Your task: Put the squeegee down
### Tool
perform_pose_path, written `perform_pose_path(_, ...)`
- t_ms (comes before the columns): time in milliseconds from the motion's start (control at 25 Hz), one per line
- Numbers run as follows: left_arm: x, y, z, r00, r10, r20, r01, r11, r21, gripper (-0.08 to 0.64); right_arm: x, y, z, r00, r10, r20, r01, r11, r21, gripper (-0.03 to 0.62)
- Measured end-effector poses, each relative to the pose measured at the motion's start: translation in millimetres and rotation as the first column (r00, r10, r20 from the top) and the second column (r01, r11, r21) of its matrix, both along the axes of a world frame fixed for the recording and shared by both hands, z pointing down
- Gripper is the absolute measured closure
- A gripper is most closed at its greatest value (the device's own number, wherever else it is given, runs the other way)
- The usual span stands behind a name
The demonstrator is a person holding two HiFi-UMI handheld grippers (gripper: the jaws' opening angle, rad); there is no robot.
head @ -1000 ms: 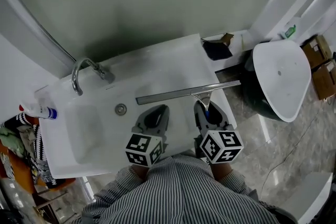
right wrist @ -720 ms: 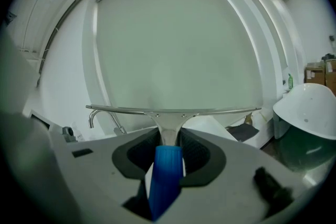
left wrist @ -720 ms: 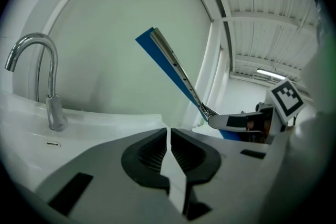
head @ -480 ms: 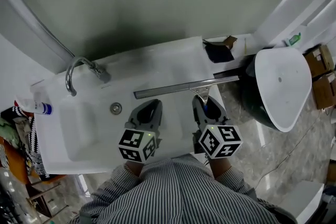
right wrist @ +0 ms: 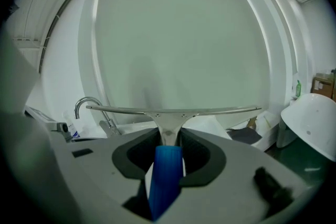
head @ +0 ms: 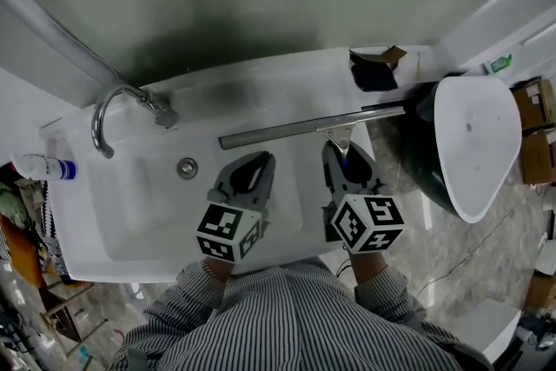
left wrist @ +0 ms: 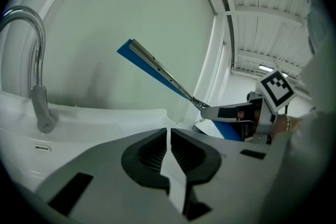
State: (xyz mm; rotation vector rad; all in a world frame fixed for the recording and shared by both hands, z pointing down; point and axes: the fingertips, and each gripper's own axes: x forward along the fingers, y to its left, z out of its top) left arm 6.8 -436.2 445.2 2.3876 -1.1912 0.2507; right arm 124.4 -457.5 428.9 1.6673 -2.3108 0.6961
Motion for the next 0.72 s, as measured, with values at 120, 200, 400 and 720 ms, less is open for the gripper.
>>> perform_pose_path(120,-3.3,-9.4,10.4,1.0,-0.014,0.0,0.014,1.0,-0.014,0.528,-1.5,-12.1,10.3,1.0,-0.003,0.004,0.004,1.0,-0.018,0.471)
perform_pose_path(200,-4.7,-15.4,16.7,1.0,-0.022,0.001,0.022,1.0,-0.022,0.528,-2.6,-20.5,17.7,1.0,-0.009,-0.004,0.009,1.0,-0.027,0.471)
perform_pose_path(400,-0.8,-25.7,31.2,1.0,-0.005,0.024,0.006,0.999,-0.031,0.528,-7.4,-38.7,36.4,0.999,-0.038,-0.02,0.037,0.998,-0.055,0.471)
perform_pose_path(720,8.0,-33.5,53.1,1.0,0.02,-0.001,-0.02,0.995,-0.099,0.528,-11.5,-71.2,54.5,0.997,-0.063,-0.038,0.06,0.994,-0.086,0.47)
